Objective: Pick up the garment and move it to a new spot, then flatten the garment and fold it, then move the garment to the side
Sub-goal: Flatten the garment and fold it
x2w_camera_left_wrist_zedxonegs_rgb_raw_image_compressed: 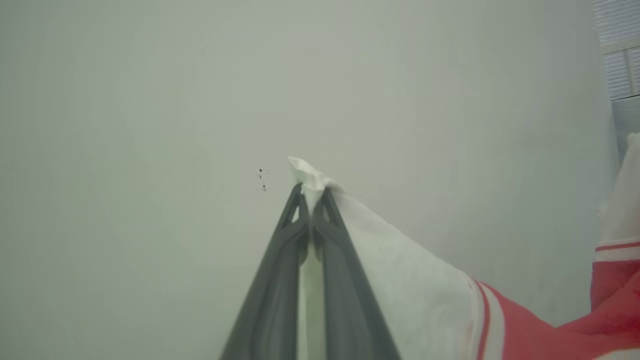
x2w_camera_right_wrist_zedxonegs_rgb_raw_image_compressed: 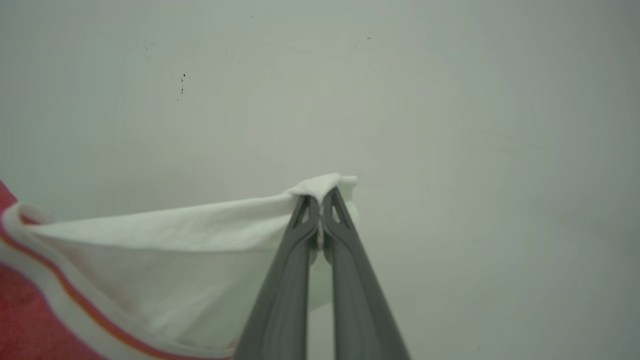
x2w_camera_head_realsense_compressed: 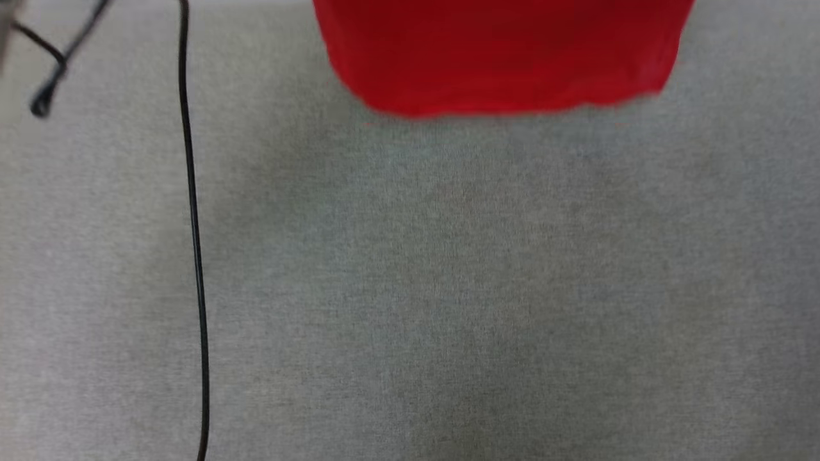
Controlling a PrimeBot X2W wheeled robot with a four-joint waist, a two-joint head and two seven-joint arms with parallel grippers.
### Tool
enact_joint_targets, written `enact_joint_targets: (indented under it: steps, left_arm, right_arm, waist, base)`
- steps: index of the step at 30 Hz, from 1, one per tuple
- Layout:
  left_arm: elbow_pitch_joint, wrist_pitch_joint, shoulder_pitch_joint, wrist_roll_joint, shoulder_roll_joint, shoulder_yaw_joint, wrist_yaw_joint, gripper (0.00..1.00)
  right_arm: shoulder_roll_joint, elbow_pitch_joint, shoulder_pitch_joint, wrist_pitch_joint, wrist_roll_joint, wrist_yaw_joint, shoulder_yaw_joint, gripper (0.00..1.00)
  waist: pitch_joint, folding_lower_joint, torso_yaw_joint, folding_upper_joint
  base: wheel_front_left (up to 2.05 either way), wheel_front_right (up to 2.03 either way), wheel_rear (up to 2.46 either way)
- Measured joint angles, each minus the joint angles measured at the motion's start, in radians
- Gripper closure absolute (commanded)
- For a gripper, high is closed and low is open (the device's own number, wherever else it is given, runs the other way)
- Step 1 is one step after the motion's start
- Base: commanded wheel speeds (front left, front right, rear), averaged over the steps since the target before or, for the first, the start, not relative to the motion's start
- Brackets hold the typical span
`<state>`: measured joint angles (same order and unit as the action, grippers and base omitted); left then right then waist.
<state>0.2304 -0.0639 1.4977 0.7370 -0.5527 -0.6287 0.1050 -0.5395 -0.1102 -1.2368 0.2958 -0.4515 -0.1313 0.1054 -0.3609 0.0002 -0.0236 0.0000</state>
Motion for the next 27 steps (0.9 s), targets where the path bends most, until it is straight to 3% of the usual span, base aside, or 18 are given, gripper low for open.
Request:
enact_joint_targets:
  steps: [8,14,20,27]
  left_arm:
    - [0.207,-0.052,0.187,-0.029,0.037,0.022,-0.041,1.0]
    - [0.322,-0.103,0.217,-0.021,0.057,0.03,-0.068,1.0]
    - [0.389,-0.156,0.133,-0.008,0.057,0.031,-0.087,1.0]
    - [0.387,-0.19,-0.097,0.009,0.042,0.049,-0.069,1.0]
  right_arm:
    - [0.036,-0.234,-0.249,-0.107,0.068,0.0,0.045,1.0]
    - [0.069,-0.384,-0.326,-0.186,0.101,0.0,0.086,1.0]
    - [0.088,-0.471,-0.29,-0.273,0.095,0.0,0.137,1.0]
    - [0.121,-0.52,-0.098,-0.376,0.057,0.0,0.188,1.0]
  waist:
    - [-0.132,0.0001,-0.008,-0.0001]
    - [-0.185,0.0001,-0.006,-0.0001]
    - [-0.188,0.0,-0.008,-0.0001]
    - [-0.139,-0.0002,-0.019,-0.0001]
  base:
    - [0.0,0.0,0.0]
    - [0.0,0.0,0.0]
    - [0.0,0.0,0.0]
    - [0.0,0.0,0.0]
